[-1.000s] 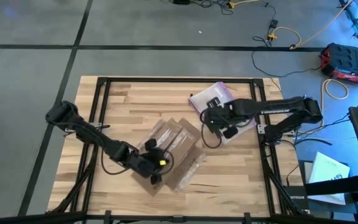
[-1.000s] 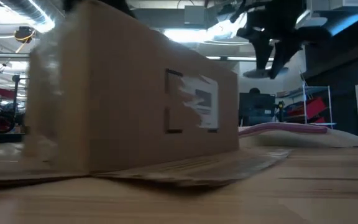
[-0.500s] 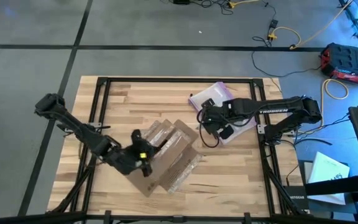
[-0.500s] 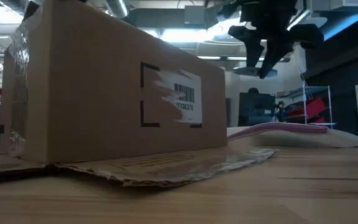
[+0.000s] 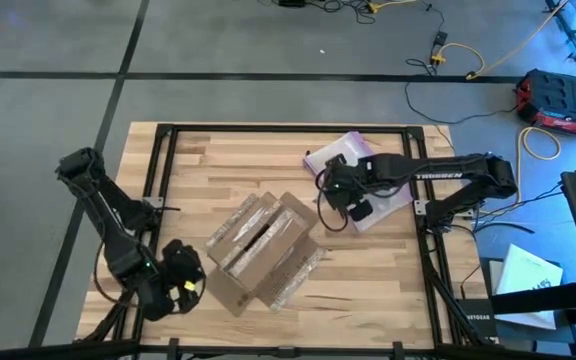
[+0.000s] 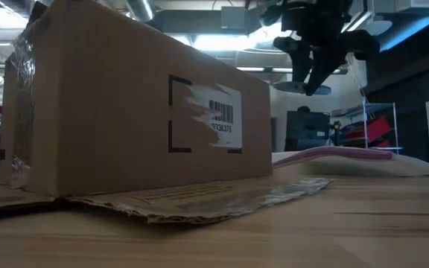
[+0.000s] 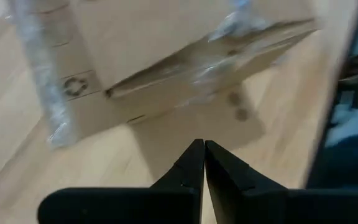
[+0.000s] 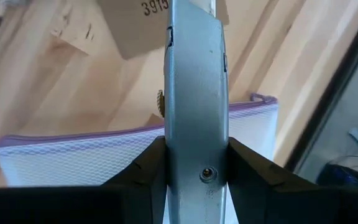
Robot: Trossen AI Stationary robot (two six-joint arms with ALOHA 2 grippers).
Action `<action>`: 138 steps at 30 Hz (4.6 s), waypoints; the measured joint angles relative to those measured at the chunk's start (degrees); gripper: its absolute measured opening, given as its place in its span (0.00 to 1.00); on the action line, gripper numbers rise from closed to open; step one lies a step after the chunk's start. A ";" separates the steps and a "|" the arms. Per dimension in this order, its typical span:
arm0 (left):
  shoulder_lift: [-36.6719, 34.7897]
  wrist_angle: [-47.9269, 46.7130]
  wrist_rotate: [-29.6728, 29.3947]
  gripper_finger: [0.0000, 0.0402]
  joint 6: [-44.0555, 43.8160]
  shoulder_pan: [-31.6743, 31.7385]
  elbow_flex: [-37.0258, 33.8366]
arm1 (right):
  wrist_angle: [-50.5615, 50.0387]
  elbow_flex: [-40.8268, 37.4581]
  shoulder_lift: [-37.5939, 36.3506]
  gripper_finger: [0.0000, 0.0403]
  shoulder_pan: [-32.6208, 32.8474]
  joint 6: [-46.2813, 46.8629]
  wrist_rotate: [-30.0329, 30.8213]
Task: Unpack boxes
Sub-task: Break down the cardboard box using a cutter until it is fully flat
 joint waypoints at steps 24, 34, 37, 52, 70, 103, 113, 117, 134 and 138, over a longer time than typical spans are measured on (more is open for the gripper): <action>7.13 -3.13 -9.86 0.00 12.47 14.93 -0.04 | -6.72 0.00 3.65 0.28 7.34 3.61 -9.45; 7.13 -2.32 -19.01 0.00 19.22 22.55 -0.29 | -5.14 0.00 2.50 0.28 16.94 10.41 -17.21; 7.13 0.27 -22.59 0.00 19.21 25.64 -2.50 | -6.31 0.02 2.50 0.28 18.99 10.91 -18.99; 3.82 -5.30 -19.87 0.00 38.50 21.85 2.89 | -20.94 5.83 1.40 0.28 22.83 26.88 -20.41; 2.98 35.80 1.42 0.00 82.66 42.74 6.75 | -28.72 16.41 10.41 0.28 16.18 33.78 -22.77; 12.42 49.45 36.16 0.60 66.78 45.45 6.75 | -31.97 16.57 8.22 0.28 15.43 29.53 -26.69; 17.57 44.97 33.19 0.98 69.16 47.78 6.71 | -29.37 16.55 8.53 0.28 15.38 29.82 -23.31; 19.16 44.56 33.04 0.99 73.05 46.91 6.90 | -29.68 16.55 8.51 0.28 15.38 30.43 -23.92; 20.15 43.12 31.88 1.00 74.31 47.02 6.95 | -34.39 25.57 16.07 0.28 18.93 38.61 -26.14; 20.18 43.11 31.87 1.00 74.29 47.04 6.85 | -34.52 28.02 18.12 0.28 17.99 37.79 -26.94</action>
